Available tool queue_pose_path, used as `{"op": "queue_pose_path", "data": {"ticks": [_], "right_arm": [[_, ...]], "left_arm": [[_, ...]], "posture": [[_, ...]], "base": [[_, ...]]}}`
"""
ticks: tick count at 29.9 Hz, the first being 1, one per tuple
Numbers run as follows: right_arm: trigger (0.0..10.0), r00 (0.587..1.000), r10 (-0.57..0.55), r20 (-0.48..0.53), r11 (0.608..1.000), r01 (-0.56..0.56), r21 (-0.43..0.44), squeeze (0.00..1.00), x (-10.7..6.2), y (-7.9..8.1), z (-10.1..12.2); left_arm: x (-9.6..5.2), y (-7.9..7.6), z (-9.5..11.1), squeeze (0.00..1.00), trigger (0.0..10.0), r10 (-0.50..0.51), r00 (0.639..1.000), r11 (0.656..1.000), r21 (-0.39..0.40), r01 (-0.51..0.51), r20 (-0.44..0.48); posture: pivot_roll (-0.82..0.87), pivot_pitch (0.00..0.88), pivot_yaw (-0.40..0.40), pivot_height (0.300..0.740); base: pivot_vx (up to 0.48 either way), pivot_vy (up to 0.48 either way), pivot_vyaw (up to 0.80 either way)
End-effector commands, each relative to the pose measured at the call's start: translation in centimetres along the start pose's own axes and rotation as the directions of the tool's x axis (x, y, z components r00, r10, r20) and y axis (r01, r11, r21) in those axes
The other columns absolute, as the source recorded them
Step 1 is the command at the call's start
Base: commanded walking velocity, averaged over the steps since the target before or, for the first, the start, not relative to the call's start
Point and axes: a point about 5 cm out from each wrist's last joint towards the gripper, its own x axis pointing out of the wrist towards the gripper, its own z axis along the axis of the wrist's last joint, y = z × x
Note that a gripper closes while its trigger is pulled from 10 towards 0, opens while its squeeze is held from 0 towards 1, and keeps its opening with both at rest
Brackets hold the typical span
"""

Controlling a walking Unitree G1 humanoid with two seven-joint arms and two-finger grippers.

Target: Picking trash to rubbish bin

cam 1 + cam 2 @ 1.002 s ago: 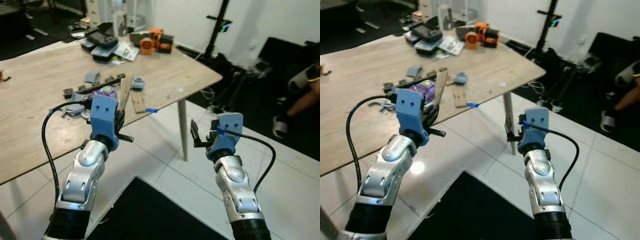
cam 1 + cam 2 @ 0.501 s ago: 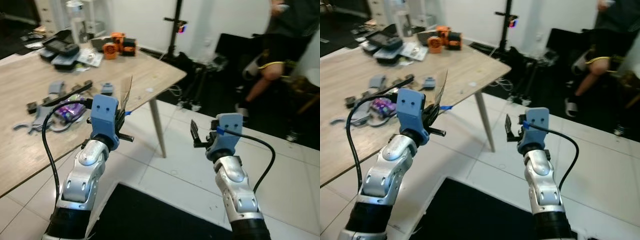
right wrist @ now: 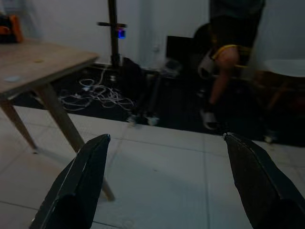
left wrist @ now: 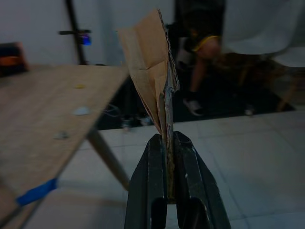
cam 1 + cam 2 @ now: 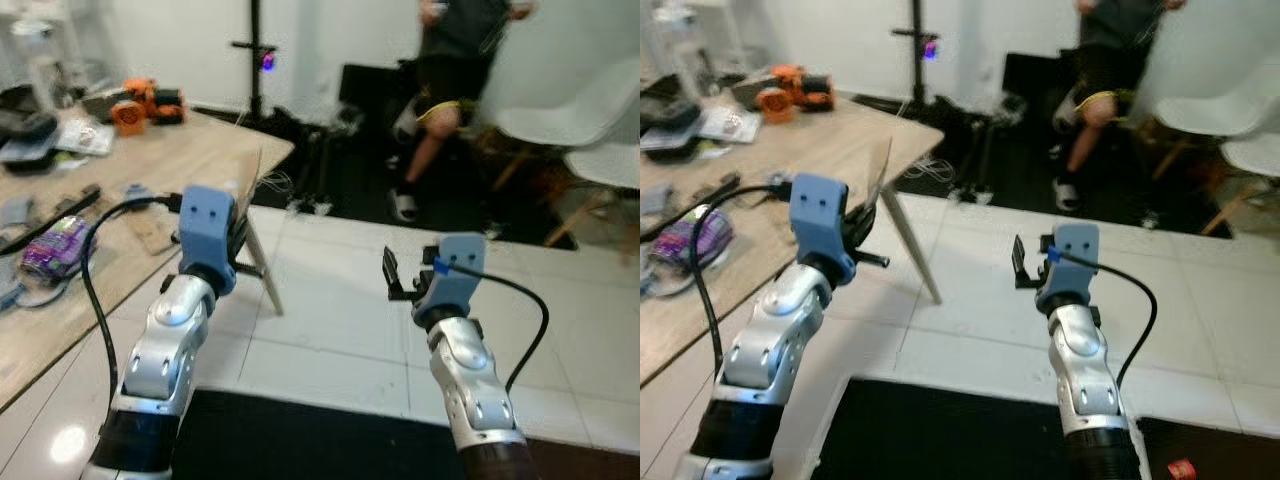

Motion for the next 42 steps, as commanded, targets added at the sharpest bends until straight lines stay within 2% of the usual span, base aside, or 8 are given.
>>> {"op": "queue_pose_path", "data": {"ticks": [1, 10, 15, 23, 35, 42], "right_arm": [[10.0, 1.0, -0.012, -0.013, 1.0, 0.012, 0.007, 0.0, -0.2, -0.3, -0.2], [10.0, 1.0, -0.006, -0.021, 1.0, 0.007, 0.005, 0.0, -0.3, -0.3, -0.5], [10.0, 1.0, -0.004, -0.03, 1.0, 0.005, 0.004, 0.0, -0.4, -0.1, -0.8], [10.0, 0.998, -0.017, -0.065, 1.0, 0.017, -0.013, 0.0, -1.2, -0.7, -1.9], [10.0, 0.998, -0.008, -0.061, 1.0, 0.007, -0.021, 0.0, -0.8, -0.8, -1.5], [10.0, 0.995, -0.02, -0.101, 1.0, 0.018, -0.025, 0.0, -0.9, -0.7, -2.2]], "left_arm": [[0.0, 0.0, -0.3, 0.0, 10.0, 0.0, 1.0, 1.0, 0.008, 0.0, -0.008], [0.0, -0.4, -0.1, 0.0, 10.0, -0.003, 1.0, 1.0, 0.006, 0.003, 0.001], [-0.2, 0.1, -0.7, 0.0, 10.0, 0.027, 0.999, 1.0, 0.014, -0.027, -0.029], [-0.6, 1.0, -1.4, 0.0, 10.0, 0.07, 0.997, 0.997, 0.017, -0.069, -0.045], [-0.5, 1.1, -1.7, 0.0, 10.0, 0.103, 0.993, 0.995, 0.008, -0.103, -0.057], [-0.7, 1.3, -1.7, 0.0, 10.0, 0.118, 0.991, 0.993, 0.009, -0.117, -0.066]], "posture": [[-0.03, 0.072, -0.015, 0.74], [-0.03, 0.076, -0.022, 0.74], [-0.03, 0.08, -0.012, 0.74], [-0.04, 0.09, -0.01, 0.74], [-0.04, 0.093, -0.023, 0.74], [-0.03, 0.091, -0.025, 0.74]], "base": [[0.0, 0.0, -0.8], [0.0, 0.0, -0.8], [0.0, 0.0, -0.8], [0.0, 0.0, -0.8], [0.0, 0.0, -0.8], [0.0, 0.0, -0.8]]}}
